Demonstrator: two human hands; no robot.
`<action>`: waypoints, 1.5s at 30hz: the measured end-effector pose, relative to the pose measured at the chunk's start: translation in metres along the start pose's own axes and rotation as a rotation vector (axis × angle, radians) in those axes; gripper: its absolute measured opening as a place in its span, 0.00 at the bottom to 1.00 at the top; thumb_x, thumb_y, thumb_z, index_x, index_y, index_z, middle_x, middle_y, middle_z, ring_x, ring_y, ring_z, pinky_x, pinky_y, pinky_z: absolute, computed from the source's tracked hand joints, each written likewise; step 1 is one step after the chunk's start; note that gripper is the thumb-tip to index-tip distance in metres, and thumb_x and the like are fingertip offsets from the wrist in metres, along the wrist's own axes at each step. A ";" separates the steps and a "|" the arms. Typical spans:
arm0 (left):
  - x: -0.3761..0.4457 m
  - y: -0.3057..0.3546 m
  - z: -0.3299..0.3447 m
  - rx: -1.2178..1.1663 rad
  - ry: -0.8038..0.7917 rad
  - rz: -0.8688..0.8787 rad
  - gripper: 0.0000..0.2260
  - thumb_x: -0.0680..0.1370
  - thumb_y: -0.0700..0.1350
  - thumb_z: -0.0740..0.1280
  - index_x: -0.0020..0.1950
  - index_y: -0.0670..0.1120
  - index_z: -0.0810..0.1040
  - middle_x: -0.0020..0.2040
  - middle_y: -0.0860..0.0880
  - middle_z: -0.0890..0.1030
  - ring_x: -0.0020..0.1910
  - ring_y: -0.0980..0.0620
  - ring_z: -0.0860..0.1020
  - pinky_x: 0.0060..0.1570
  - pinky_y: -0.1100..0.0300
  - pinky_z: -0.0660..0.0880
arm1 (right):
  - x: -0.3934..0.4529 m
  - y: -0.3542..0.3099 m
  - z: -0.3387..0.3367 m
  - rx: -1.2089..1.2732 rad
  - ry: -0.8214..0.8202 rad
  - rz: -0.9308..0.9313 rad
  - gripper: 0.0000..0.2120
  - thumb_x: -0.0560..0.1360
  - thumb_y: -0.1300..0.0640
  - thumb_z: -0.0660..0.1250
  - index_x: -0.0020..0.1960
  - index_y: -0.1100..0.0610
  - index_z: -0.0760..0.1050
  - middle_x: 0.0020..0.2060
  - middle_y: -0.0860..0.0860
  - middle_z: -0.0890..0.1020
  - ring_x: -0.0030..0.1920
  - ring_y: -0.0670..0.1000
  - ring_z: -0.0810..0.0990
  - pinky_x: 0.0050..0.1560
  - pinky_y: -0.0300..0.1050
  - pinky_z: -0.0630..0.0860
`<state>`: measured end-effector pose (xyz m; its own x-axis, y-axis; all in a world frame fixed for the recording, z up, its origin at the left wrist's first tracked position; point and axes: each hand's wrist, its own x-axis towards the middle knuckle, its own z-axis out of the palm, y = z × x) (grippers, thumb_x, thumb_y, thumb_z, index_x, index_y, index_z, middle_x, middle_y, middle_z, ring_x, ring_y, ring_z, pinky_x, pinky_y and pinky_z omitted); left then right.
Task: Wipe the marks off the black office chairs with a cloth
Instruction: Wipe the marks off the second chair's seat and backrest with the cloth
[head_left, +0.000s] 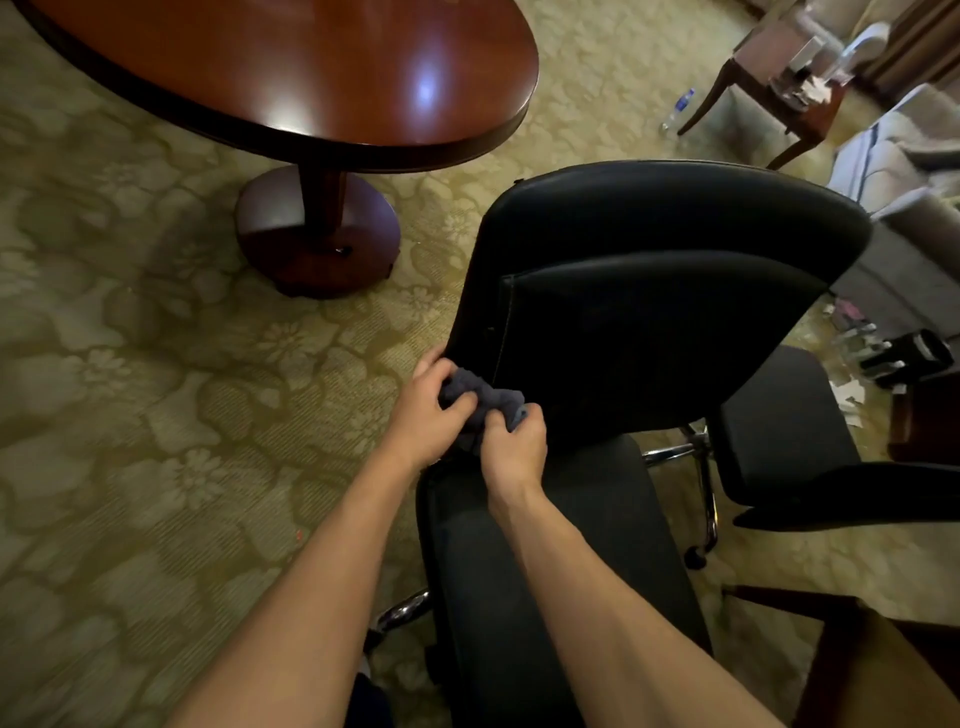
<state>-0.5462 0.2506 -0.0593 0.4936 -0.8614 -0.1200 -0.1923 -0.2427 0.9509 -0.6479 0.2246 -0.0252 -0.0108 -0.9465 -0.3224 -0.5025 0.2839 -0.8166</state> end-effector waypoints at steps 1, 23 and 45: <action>-0.007 -0.001 -0.001 -0.004 0.005 -0.005 0.04 0.78 0.41 0.69 0.51 0.42 0.78 0.79 0.50 0.60 0.73 0.53 0.64 0.64 0.61 0.62 | -0.003 0.002 -0.003 0.003 -0.021 0.008 0.05 0.79 0.61 0.64 0.54 0.59 0.72 0.48 0.55 0.80 0.48 0.52 0.80 0.50 0.47 0.76; -0.177 -0.006 -0.025 0.148 0.156 -0.130 0.06 0.74 0.39 0.72 0.43 0.47 0.76 0.67 0.51 0.73 0.67 0.49 0.72 0.64 0.53 0.71 | -0.127 0.058 -0.061 0.167 -0.331 0.137 0.02 0.78 0.59 0.67 0.49 0.54 0.75 0.48 0.55 0.82 0.49 0.54 0.83 0.53 0.54 0.81; -0.156 -0.028 -0.214 -0.120 -0.059 -0.024 0.01 0.78 0.45 0.69 0.48 0.52 0.78 0.40 0.52 0.83 0.41 0.55 0.81 0.40 0.56 0.76 | -0.251 -0.022 0.098 0.149 0.164 0.104 0.08 0.78 0.49 0.67 0.45 0.53 0.77 0.43 0.50 0.82 0.44 0.49 0.81 0.46 0.46 0.77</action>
<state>-0.4363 0.4866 -0.0058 0.4457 -0.8814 -0.1566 -0.0764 -0.2117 0.9743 -0.5492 0.4706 0.0268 -0.2027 -0.9196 -0.3365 -0.3583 0.3894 -0.8485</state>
